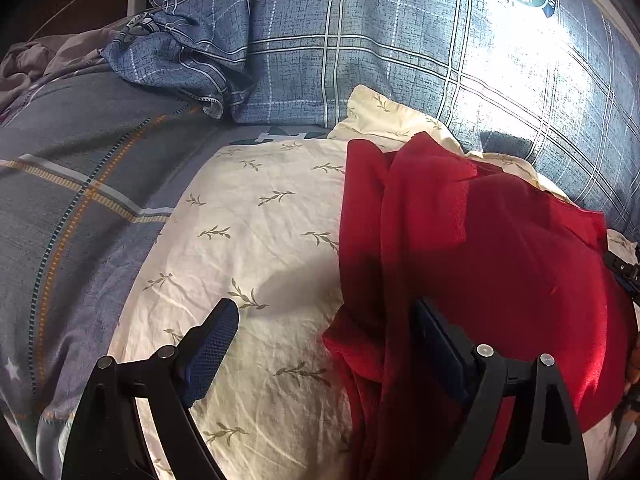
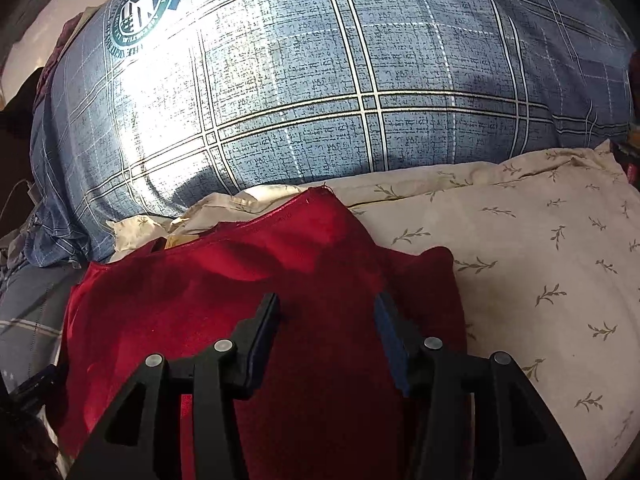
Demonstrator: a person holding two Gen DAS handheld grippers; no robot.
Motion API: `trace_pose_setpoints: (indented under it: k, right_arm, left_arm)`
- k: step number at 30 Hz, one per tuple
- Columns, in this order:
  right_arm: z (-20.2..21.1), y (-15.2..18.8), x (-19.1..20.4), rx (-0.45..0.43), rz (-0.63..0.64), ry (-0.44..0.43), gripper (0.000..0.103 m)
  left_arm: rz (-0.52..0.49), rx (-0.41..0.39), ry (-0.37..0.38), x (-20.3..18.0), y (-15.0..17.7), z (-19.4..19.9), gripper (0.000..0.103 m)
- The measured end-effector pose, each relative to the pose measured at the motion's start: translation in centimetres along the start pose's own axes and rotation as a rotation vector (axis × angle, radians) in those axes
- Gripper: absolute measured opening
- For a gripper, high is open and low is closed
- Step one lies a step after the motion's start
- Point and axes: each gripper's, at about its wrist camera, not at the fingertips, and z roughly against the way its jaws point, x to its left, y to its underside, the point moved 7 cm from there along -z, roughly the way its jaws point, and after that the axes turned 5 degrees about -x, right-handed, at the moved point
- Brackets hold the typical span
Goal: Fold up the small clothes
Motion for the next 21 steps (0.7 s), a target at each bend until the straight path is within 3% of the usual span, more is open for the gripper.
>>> trace_pose_setpoints:
  k: [4,12,17,21]
  right_arm:
    - [-0.1,-0.1,1.3,0.014,0.066,0.003,0.065]
    - [0.3,0.0,0.8,-0.002,0.016,-0.056,0.066]
    - [1.6,-0.2,2.0,0.019,0.045,-0.018,0.067]
    - [3.1,0.9,6.2,0.049,0.061,-0.136,0.068]
  left_arm:
    - [-0.002,-0.001,-0.004,0.0,0.0,0.0,0.089]
    - [0.015,0.005,0.014,0.2,-0.1,0.2,0.09]
    - [0.045,0.01,0.046,1.1,-0.3,0.8,0.089]
    - [0.032,-0.007,0.044,1.4,-0.2,1.7,0.089]
